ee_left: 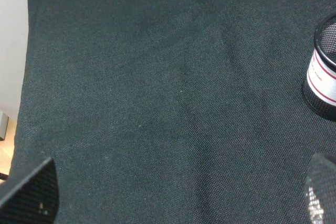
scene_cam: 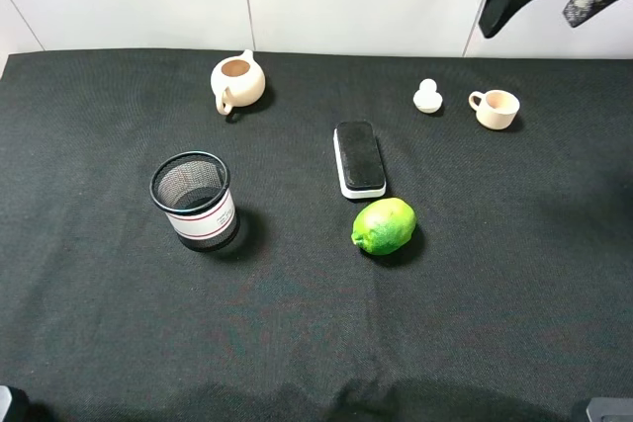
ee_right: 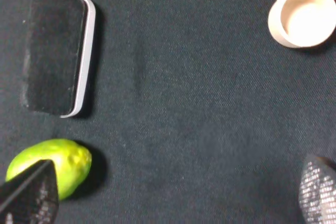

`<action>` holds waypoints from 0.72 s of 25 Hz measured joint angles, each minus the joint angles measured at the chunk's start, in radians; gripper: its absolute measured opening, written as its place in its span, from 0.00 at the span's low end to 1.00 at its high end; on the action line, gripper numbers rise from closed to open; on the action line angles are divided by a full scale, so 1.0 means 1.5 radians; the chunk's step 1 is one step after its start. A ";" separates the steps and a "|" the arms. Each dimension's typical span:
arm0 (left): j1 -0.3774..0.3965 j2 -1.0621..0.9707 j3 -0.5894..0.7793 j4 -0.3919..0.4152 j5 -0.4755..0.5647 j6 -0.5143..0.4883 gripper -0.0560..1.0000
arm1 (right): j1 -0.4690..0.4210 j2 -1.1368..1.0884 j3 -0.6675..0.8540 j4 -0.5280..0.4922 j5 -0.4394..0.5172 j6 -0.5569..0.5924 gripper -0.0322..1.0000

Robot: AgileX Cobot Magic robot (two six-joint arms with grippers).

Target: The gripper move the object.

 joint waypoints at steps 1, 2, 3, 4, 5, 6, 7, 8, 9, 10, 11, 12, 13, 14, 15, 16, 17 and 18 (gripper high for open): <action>0.000 0.000 0.000 0.000 0.000 0.000 0.99 | 0.000 -0.014 0.009 0.000 0.001 0.000 0.70; 0.000 0.000 0.000 0.000 0.000 0.000 0.99 | 0.000 -0.029 0.017 0.000 0.001 0.000 0.70; 0.000 0.000 0.000 0.000 0.000 0.000 0.99 | 0.000 -0.040 0.025 0.000 0.000 0.000 0.70; 0.000 0.000 0.000 0.000 0.000 0.000 0.99 | 0.000 -0.054 0.034 0.000 0.000 0.000 0.70; 0.000 0.000 0.000 0.000 0.000 0.000 0.99 | 0.000 -0.068 0.041 -0.001 0.000 0.000 0.70; 0.000 0.000 0.000 0.000 0.000 0.000 0.99 | 0.000 -0.083 0.049 -0.001 0.001 0.000 0.70; 0.000 0.000 0.000 0.000 0.000 0.000 0.99 | 0.000 -0.094 0.057 -0.003 0.001 0.000 0.70; 0.000 0.000 0.000 0.000 0.000 0.000 0.99 | 0.000 -0.107 0.065 -0.003 0.001 0.000 0.70; 0.000 0.000 0.000 0.000 0.000 0.000 0.99 | 0.000 -0.121 0.071 -0.003 0.001 0.000 0.70; 0.000 0.000 0.000 0.000 0.000 0.000 0.99 | 0.000 -0.133 0.078 -0.003 0.001 0.000 0.70; 0.000 0.000 0.000 0.000 0.000 0.000 0.99 | 0.000 -0.146 0.084 -0.003 0.001 0.000 0.70; 0.000 0.000 0.000 0.000 0.000 0.000 0.99 | 0.000 -0.159 0.089 -0.003 0.001 0.000 0.70; 0.000 0.000 0.000 0.000 0.000 0.000 0.99 | 0.000 -0.173 0.093 -0.003 0.001 0.000 0.70; 0.000 0.000 0.000 0.000 0.000 0.000 0.99 | 0.000 -0.185 0.098 -0.003 0.001 0.000 0.70; 0.000 0.000 0.000 0.000 0.000 0.000 0.99 | 0.000 -0.200 0.103 -0.003 0.001 0.000 0.70; 0.000 0.000 0.000 0.000 0.000 0.000 0.99 | 0.000 -0.214 0.108 -0.004 0.001 0.000 0.70; 0.000 0.000 0.000 0.000 0.000 0.000 0.99 | 0.000 -0.229 0.115 -0.006 0.001 0.000 0.70; 0.000 0.000 0.000 0.000 0.000 0.000 0.99 | 0.000 -0.242 0.123 -0.007 0.001 0.000 0.70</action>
